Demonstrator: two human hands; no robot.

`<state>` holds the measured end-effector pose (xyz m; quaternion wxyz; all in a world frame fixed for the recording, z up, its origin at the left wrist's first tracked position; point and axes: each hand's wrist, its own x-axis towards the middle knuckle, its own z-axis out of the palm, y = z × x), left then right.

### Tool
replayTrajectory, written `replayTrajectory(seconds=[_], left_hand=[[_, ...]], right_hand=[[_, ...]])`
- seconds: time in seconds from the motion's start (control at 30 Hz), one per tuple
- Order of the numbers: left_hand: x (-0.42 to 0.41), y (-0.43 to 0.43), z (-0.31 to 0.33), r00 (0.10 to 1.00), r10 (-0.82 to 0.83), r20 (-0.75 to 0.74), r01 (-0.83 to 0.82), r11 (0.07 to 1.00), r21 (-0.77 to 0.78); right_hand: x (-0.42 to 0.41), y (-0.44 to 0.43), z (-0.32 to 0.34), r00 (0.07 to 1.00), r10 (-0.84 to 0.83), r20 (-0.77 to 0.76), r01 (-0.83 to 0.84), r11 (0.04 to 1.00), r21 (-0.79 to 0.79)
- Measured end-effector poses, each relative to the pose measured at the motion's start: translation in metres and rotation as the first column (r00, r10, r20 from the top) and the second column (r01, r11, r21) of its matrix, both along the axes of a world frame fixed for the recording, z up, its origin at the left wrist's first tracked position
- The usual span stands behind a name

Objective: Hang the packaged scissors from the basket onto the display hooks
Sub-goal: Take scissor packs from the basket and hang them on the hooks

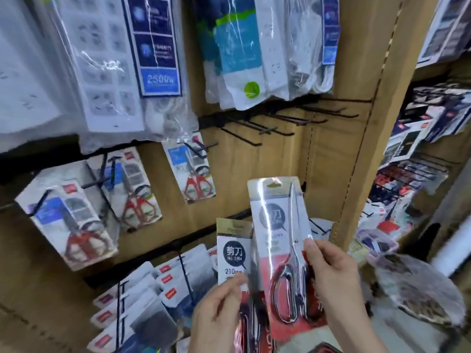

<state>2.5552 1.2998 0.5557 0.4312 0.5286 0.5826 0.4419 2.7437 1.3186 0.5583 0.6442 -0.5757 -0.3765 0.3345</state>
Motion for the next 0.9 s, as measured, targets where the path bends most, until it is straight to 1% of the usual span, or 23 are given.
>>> replayTrajectory(seconds=[0.1,0.17,0.2,0.23,0.33,0.4,0.47,0.5,0.6,0.67,0.73,0.9], left_hand=[[0.012,0.027,0.008,0.991,-0.134,0.019,0.133,0.990,0.042],[0.025,0.039,0.014,0.970,-0.242,-0.033,0.244,0.968,0.067],[0.032,0.045,0.016,0.958,-0.281,-0.048,0.284,0.957,0.059],[0.038,0.049,0.019,0.952,-0.306,-0.023,0.306,0.951,0.046],[0.054,0.058,0.027,0.936,-0.324,0.137,0.327,0.945,0.007],[0.060,0.061,0.033,0.921,-0.340,0.189,0.344,0.939,0.016],[0.061,0.064,0.036,0.916,-0.314,0.250,0.315,0.948,0.036],[0.062,0.065,0.037,0.924,-0.292,0.247,0.290,0.956,0.046],[0.061,0.071,0.030,0.958,-0.243,0.153,0.227,0.967,0.117],[0.063,0.072,0.031,0.974,-0.181,0.135,0.161,0.976,0.150],[0.064,0.074,0.035,0.985,-0.148,0.090,0.129,0.973,0.192],[0.064,0.082,0.044,0.993,-0.058,-0.101,0.078,0.974,0.212]], right_hand=[[-0.001,0.011,0.014,1.000,-0.015,0.008,0.015,1.000,0.022],[0.005,0.016,0.018,0.999,-0.038,0.030,0.038,0.999,0.019],[0.009,0.018,0.019,0.998,-0.051,0.034,0.050,0.999,0.016],[0.014,0.019,0.021,0.997,-0.069,0.032,0.068,0.998,0.015],[0.031,0.024,0.027,0.993,-0.112,0.026,0.111,0.993,0.034],[0.036,0.031,0.032,0.997,-0.069,0.031,0.068,0.997,0.031],[0.039,0.044,0.035,0.999,-0.011,0.052,0.010,1.000,0.020],[0.039,0.052,0.037,0.998,0.011,0.068,-0.012,1.000,0.023],[0.037,0.074,0.044,0.993,0.075,0.097,-0.079,0.996,0.043],[0.034,0.084,0.047,0.991,0.110,0.082,-0.116,0.991,0.065],[0.032,0.093,0.045,0.989,0.132,0.062,-0.137,0.988,0.078],[0.029,0.109,0.039,0.985,0.163,0.064,-0.166,0.984,0.059]])
